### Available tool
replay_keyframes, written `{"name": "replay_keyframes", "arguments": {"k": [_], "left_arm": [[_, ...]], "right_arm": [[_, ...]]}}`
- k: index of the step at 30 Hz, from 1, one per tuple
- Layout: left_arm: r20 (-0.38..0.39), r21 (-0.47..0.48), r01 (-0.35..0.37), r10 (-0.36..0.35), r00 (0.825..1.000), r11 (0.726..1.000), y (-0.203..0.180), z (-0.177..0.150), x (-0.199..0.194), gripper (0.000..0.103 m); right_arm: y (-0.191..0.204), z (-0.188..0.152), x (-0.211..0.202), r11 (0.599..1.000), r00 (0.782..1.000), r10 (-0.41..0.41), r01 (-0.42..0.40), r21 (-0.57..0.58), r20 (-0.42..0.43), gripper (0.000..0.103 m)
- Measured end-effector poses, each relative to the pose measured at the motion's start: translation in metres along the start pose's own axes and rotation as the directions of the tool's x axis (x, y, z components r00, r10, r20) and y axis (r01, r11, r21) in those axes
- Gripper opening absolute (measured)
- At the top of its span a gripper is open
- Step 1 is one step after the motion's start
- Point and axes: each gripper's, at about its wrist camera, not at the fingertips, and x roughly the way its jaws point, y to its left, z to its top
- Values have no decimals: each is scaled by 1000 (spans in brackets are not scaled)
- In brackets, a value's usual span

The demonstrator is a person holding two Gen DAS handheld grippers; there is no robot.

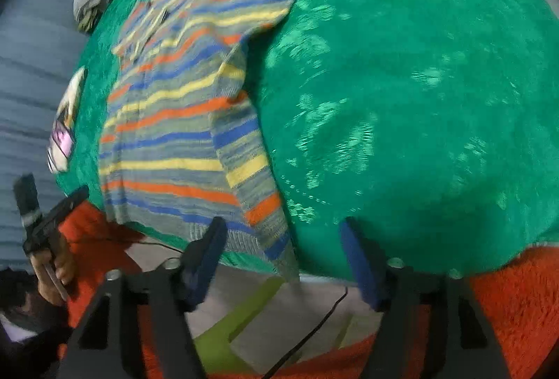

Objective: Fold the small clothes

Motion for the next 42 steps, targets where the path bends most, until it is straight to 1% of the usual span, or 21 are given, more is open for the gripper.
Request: {"name": "replay_keyframes", "arguments": {"k": [1,2,3,4,5,6,8,10,13,15,16,18,28,30,32,33,34,36,39,41,42], "left_arm": [[-42,26,-25,26,999,999,-9,-1,14,68],[-63,55,-40,43,997,998,-16,-4,22,46],[-76,96,-57,65,995,994,-25,-6,27,15],[-81,129,-66,77,994,989,-33,-7,29,3],[-80,134,-66,78,994,989,-35,-8,28,4],[-77,126,-66,76,994,990,-35,-8,24,3],[-75,85,-25,31,997,996,-29,-10,8,3],[-64,69,2,2,998,998,-23,-13,-9,3],[-74,86,-6,12,997,996,-24,-18,-19,2],[-104,111,-41,53,993,993,-27,-20,-10,2],[-108,136,-74,89,990,988,-30,-19,-7,2],[-124,168,-117,138,983,979,-38,-21,4,2],[-202,184,-214,250,947,959,-52,-13,55,2],[-197,177,-224,257,946,959,-55,-10,54,8],[-191,173,-236,268,944,956,-58,-13,51,19],[-191,169,-248,278,941,954,-60,-17,47,34],[-175,161,-257,284,943,953,-58,-20,35,39],[-130,143,-263,281,951,954,-54,-24,10,51],[-32,84,-286,290,957,954,-48,-20,-31,64],[29,19,-289,289,957,957,-40,-11,-53,68],[57,-18,-278,279,959,960,-37,-5,-60,68]], "right_arm": [[8,-1,11,999,999,-17,16,-31,-34,74],[17,-3,22,997,998,-27,22,-76,-63,73],[23,-3,27,994,997,-29,21,-107,-77,69],[29,-5,31,989,996,-57,46,-140,-75,42],[26,-6,28,990,995,-72,64,-126,-68,4],[19,-6,21,996,997,-42,37,-76,-58,5],[1,-9,-2,994,995,95,-93,58,-33,4],[-17,-16,-22,948,965,263,-256,187,-12,4],[-43,-27,-26,847,909,416,-393,358,12,4],[-54,-31,-17,836,917,398,-361,414,-4,4],[-57,-31,-11,877,951,308,-269,397,-35,4],[-58,-30,-5,908,971,231,-193,371,-61,4],[-59,-27,33,928,986,106,-53,370,-126,4],[-53,-26,26,939,988,70,-20,342,-137,5],[-43,-26,7,962,987,-16,59,267,-160,28],[-39,-25,-2,969,986,-46,83,234,-158,35],[-31,-23,-18,977,986,-89,114,182,-144,39],[-16,-12,-59,980,982,-171,178,85,-76,39],[12,32,-129,960,955,-264,273,-59,134,44],[37,67,-145,930,923,-288,333,-156,257,74],[52,91,-144,909,907,-277,354,-219,316,81]]}}
